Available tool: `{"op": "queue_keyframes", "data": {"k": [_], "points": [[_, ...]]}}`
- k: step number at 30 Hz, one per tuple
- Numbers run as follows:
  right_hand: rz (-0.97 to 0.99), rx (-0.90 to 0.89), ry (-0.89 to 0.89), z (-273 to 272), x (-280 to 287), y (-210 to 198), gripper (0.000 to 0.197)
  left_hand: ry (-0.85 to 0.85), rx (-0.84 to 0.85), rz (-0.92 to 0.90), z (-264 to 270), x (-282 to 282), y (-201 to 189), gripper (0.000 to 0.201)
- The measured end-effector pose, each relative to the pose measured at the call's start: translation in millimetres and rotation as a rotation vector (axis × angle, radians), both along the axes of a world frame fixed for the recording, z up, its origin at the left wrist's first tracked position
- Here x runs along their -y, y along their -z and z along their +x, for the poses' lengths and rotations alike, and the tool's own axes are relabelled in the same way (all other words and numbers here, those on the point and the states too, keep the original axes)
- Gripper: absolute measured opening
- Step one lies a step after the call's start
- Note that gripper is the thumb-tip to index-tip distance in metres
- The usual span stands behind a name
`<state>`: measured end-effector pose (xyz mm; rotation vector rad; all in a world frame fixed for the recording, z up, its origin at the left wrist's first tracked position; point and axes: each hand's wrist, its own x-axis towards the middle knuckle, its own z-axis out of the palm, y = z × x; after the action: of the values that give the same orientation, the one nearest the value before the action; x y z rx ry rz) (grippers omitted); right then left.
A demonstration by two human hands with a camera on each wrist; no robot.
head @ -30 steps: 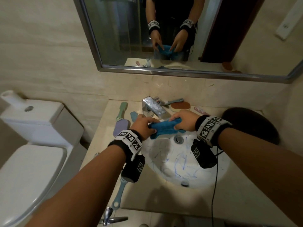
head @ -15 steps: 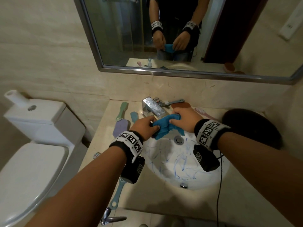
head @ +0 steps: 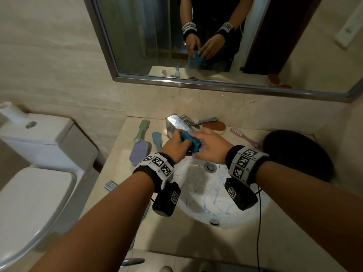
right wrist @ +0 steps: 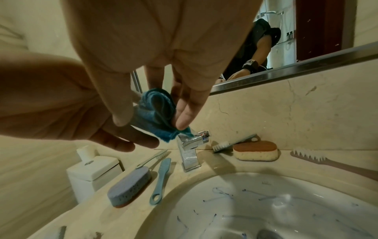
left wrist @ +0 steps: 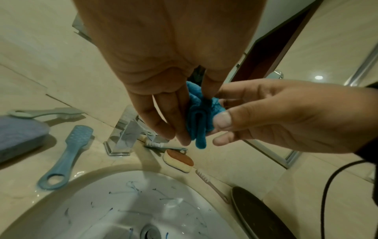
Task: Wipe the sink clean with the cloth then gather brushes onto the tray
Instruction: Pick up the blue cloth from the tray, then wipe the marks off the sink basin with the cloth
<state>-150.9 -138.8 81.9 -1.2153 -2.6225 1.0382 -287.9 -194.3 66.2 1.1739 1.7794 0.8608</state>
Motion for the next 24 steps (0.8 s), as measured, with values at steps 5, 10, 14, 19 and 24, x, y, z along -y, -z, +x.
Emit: {"op": "queue_keyframes", "data": {"k": [5, 10, 14, 19, 24], "points": [[0.061, -0.021, 0.063, -0.5, -8.1, 1.8, 0.065, 0.035, 0.018, -0.032, 7.1, -6.6, -0.8, 0.033], [-0.012, -0.109, 0.047, 8.3, -22.6, 10.4, 0.033, 0.03, -0.117, -0.051, 4.1, -7.1, 3.9, 0.038], [-0.117, -0.14, 0.022, 10.6, -31.9, 21.2, 0.032, -0.011, -0.168, -0.019, 0.3, -4.1, 11.2, 0.034], [-0.254, -0.147, -0.017, -2.4, -30.7, 34.5, 0.038, -0.028, -0.217, -0.067, -8.7, -5.1, 32.0, 0.027], [-0.2, -0.078, 0.038, -20.7, -32.0, 60.7, 0.031, 0.057, -0.197, -0.113, -24.3, -2.1, 65.6, 0.03]]}}
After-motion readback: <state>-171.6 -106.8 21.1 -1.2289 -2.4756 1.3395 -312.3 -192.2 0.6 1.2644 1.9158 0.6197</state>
